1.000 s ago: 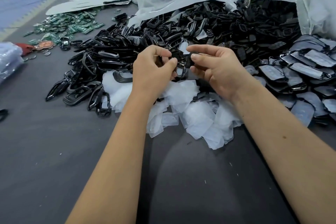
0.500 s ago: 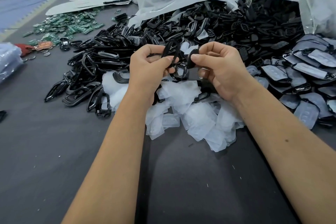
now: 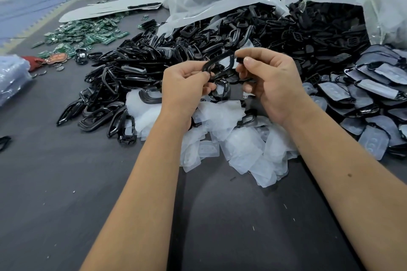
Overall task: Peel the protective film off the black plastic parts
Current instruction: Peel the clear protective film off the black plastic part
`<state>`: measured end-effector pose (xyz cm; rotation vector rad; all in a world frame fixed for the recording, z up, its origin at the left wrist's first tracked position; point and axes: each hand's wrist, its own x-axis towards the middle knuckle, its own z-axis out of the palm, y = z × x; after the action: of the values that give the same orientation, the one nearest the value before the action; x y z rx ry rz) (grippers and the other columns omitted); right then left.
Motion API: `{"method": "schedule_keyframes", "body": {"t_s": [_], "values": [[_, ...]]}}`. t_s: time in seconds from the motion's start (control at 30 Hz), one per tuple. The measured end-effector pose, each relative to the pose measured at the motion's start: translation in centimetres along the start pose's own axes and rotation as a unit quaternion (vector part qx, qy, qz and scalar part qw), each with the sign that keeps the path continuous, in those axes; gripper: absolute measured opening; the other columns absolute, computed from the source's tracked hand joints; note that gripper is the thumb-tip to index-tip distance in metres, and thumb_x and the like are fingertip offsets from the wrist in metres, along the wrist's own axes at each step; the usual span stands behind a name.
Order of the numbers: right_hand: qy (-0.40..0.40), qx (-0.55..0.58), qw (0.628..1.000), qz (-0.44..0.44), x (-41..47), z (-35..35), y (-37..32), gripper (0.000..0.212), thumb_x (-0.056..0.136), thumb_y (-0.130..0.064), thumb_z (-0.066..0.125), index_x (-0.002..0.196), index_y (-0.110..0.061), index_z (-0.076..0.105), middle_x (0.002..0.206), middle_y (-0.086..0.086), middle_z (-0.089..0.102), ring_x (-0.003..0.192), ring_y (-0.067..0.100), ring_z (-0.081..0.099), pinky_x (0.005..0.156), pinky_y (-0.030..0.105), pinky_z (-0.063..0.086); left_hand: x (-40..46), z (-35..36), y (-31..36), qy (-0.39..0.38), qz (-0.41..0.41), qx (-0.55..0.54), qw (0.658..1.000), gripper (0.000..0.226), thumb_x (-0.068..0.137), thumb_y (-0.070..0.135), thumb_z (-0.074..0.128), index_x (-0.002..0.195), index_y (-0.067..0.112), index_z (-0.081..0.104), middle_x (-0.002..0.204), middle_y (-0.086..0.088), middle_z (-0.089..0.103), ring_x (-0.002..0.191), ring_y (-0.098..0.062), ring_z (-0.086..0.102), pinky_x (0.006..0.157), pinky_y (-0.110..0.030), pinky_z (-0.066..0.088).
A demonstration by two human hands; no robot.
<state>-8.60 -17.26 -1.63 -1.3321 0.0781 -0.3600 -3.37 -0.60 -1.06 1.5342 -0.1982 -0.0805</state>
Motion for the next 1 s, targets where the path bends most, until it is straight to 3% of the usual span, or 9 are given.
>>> {"method": "schedule_keyframes", "body": {"t_s": [0.17, 0.27, 0.33, 0.53, 0.63, 0.73, 0.87, 1.0], "values": [[-0.003, -0.042, 0.999, -0.022, -0.1, 0.4, 0.2, 0.026, 0.101, 0.006, 0.053, 0.114, -0.01, 0.07, 0.082, 0.007, 0.075, 0.073, 0.016, 0.062, 0.055, 0.025, 0.046, 0.0, 0.0, 0.0, 0.012, -0.009, -0.002, 1.0, 0.027, 0.093, -0.01, 0.056, 0.102, 0.007, 0.074, 0.073, -0.008, 0.069, 0.057, -0.012, 0.067, 0.056, -0.019, 0.053], [0.026, -0.052, 0.997, -0.045, -0.2, 0.4, 0.4, 0.014, 0.098, 0.004, 0.061, 0.105, -0.008, 0.062, 0.084, 0.012, 0.078, 0.065, 0.017, 0.063, 0.051, 0.026, 0.048, -0.1, -0.1, 0.1, 0.025, -0.008, -0.004, 1.0, 0.032, 0.09, -0.011, 0.057, 0.101, 0.014, 0.073, 0.065, -0.002, 0.066, 0.058, -0.014, 0.069, 0.057, -0.019, 0.053], [0.043, -0.077, 0.995, -0.057, -0.2, 0.3, 0.4, 0.011, 0.097, 0.001, 0.067, 0.099, -0.01, 0.067, 0.084, 0.012, 0.078, 0.061, 0.015, 0.062, 0.05, 0.026, 0.049, -0.1, -0.1, 0.0, 0.037, -0.001, 0.005, 0.999, 0.032, 0.088, -0.012, 0.057, 0.099, 0.013, 0.073, 0.062, -0.001, 0.066, 0.058, -0.014, 0.07, 0.058, -0.02, 0.054], [0.034, -0.189, 0.977, -0.097, -0.1, 0.6, 0.9, 0.018, 0.099, -0.006, 0.067, 0.107, -0.015, 0.081, 0.078, -0.007, 0.073, 0.051, 0.009, 0.056, 0.049, 0.022, 0.05, -0.4, 0.4, -0.4, 0.034, 0.056, 0.107, 0.992, 0.026, 0.084, -0.005, 0.061, 0.092, 0.016, 0.075, 0.061, 0.003, 0.069, 0.059, -0.017, 0.073, 0.064, -0.034, 0.061], [0.009, -0.229, 0.969, -0.098, -0.2, 0.9, 1.0, 0.021, 0.1, -0.003, 0.064, 0.113, -0.012, 0.078, 0.084, 0.002, 0.074, 0.051, 0.012, 0.06, 0.052, 0.022, 0.053, -0.4, 0.6, -0.4, 0.024, 0.07, 0.119, 0.99, 0.023, 0.082, 0.0, 0.064, 0.091, 0.017, 0.076, 0.069, -0.001, 0.075, 0.059, -0.016, 0.072, 0.061, -0.031, 0.058], [0.006, -0.251, 0.962, -0.106, -0.4, 1.2, 1.0, 0.012, 0.094, -0.002, 0.072, 0.104, -0.008, 0.075, 0.074, 0.01, 0.072, 0.049, 0.018, 0.062, 0.047, 0.027, 0.053, -0.2, 0.5, -0.3, 0.012, 0.064, 0.114, 0.991, 0.029, 0.079, 0.001, 0.059, 0.089, 0.021, 0.076, 0.066, -0.004, 0.074, 0.059, -0.018, 0.071, 0.06, -0.031, 0.055], [0.035, -0.248, 0.962, -0.109, -0.4, 1.3, 1.1, 0.009, 0.089, -0.004, 0.079, 0.095, -0.011, 0.077, 0.07, 0.011, 0.073, 0.048, 0.018, 0.063, 0.044, 0.027, 0.052, 0.0, 0.3, -0.2, -0.004, 0.054, 0.081, 0.995, 0.029, 0.084, -0.006, 0.058, 0.087, 0.018, 0.075, 0.064, -0.005, 0.072, 0.052, -0.015, 0.065, 0.052, -0.023, 0.049], [0.066, -0.257, 0.957, -0.116, -0.6, 1.5, 1.0, 0.007, 0.09, -0.009, 0.079, 0.096, -0.012, 0.08, 0.074, 0.011, 0.074, 0.048, 0.012, 0.063, 0.043, 0.024, 0.052, 0.0, 0.4, -0.3, -0.01, 0.06, 0.076, 0.995, 0.02, 0.088, -0.003, 0.068, 0.09, 0.015, 0.075, 0.071, -0.021, 0.071, 0.052, -0.013, 0.066, 0.054, -0.021, 0.05]]}}
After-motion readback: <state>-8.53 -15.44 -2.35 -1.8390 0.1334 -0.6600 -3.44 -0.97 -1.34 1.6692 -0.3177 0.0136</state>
